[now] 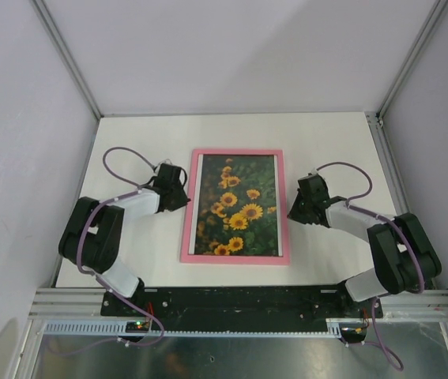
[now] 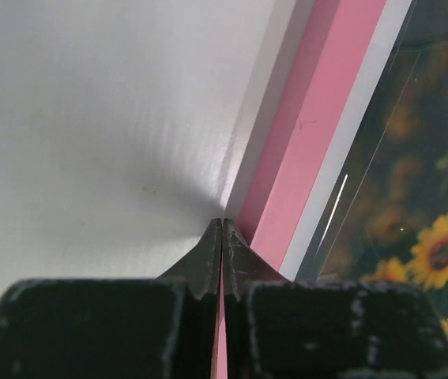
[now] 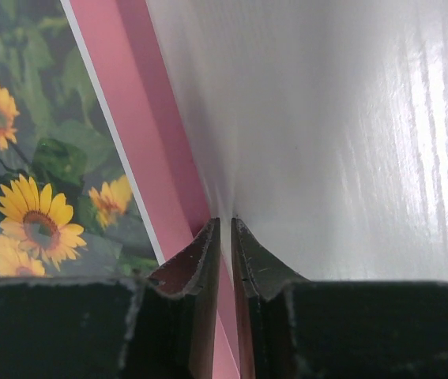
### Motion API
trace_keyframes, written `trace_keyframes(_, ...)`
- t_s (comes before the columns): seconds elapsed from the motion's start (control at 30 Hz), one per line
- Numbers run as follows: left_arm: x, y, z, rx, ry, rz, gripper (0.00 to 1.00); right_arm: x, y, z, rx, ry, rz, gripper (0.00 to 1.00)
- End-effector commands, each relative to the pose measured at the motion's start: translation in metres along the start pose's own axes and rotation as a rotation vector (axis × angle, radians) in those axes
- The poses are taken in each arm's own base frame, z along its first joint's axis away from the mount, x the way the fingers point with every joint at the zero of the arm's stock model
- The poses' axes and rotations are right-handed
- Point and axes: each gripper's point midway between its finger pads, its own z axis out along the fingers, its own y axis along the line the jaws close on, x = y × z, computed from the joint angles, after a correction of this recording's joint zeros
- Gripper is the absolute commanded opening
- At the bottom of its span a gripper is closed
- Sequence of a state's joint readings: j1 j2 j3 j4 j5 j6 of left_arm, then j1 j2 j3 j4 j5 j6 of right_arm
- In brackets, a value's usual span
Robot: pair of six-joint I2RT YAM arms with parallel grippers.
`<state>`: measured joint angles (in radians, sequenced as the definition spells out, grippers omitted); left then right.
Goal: Put the photo into the frame
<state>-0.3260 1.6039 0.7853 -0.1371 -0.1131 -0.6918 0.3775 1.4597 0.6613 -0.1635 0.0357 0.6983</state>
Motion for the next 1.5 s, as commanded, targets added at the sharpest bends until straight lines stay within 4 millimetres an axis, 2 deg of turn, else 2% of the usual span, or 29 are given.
trace_keyframes(0.0,0.011,-0.015,0.008,0.002,0.034,0.018,0.0,-0.005,0.002,0.009,0.012,-0.002,-0.008,0.17)
trace_keyframes(0.2,0.015,-0.03,0.012,0.019,0.045,0.037,0.0,-0.009,0.002,0.015,0.027,0.004,-0.014,0.17)
trace_keyframes(0.4,0.018,-0.035,0.013,0.024,0.05,0.047,0.0,-0.013,-0.004,0.02,0.041,0.009,-0.012,0.17)
trace_keyframes(0.9,0.02,-0.029,0.01,0.007,0.039,0.055,0.0,-0.015,-0.01,0.028,0.06,0.019,-0.019,0.18)
trace_keyframes(1.47,0.02,-0.024,-0.003,0.019,0.016,0.051,0.0,-0.032,-0.005,0.028,0.058,0.004,-0.048,0.19)
